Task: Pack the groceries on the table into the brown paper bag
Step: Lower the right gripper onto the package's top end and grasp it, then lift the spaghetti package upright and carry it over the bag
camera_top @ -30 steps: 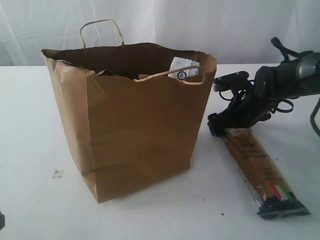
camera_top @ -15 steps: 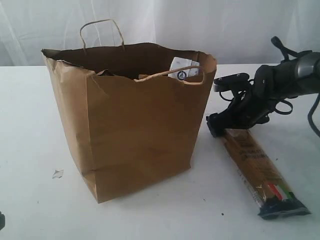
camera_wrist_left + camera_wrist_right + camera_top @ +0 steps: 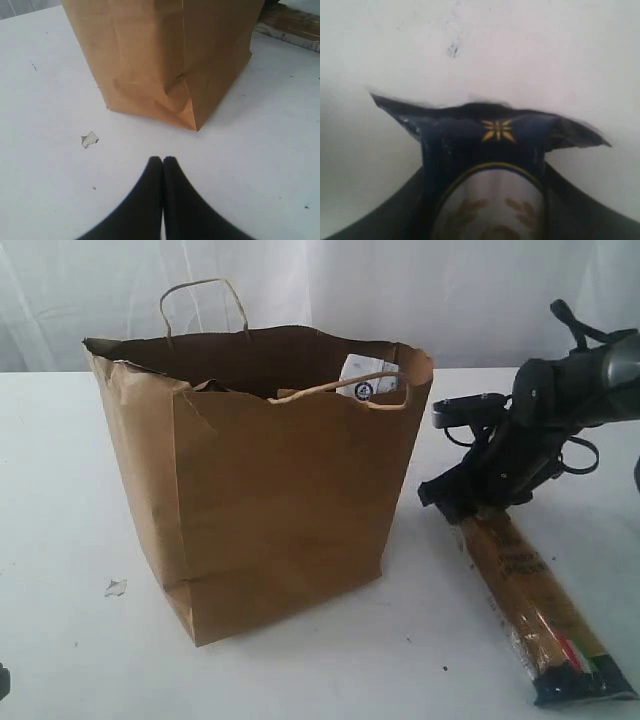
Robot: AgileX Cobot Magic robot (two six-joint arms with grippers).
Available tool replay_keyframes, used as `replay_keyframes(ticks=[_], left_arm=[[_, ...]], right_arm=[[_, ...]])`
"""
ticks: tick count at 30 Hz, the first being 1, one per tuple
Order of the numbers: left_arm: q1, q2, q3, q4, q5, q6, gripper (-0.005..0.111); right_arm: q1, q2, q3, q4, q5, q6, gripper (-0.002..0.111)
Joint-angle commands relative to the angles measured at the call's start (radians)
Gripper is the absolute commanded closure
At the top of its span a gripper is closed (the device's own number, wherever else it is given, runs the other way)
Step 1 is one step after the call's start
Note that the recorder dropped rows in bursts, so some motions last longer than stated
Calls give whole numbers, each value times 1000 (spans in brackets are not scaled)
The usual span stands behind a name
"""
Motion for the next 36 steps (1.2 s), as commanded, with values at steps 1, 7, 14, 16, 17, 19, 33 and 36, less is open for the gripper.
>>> replay_keyframes(ticks=[1, 7, 14, 16, 17, 19, 33, 36], left_arm=[[-3, -8, 4, -6, 0, -5, 107], [-3, -8, 4, -6, 0, -5, 107], [-3, -8, 4, -6, 0, -5, 107], [-3, -8, 4, -6, 0, -5, 107], [-3, -8, 4, -6, 0, -5, 107], [-3, -8, 4, -6, 0, -5, 107], [-3, -8, 4, -6, 0, -5, 107], [-3, -8, 4, -6, 0, -5, 107]], right_arm=[[0, -116, 3, -12, 12, 5, 108], [0, -246, 3, -12, 85, 5, 108], [11, -388, 5, -12, 137, 29, 108], [17, -420, 5, -12, 156, 29, 108], [17, -437, 5, -12, 168, 29, 108], [17, -465, 5, -12, 183, 29, 108], [17, -693, 5, -41, 271, 56, 108], [17, -748, 5, -41, 271, 56, 108]])
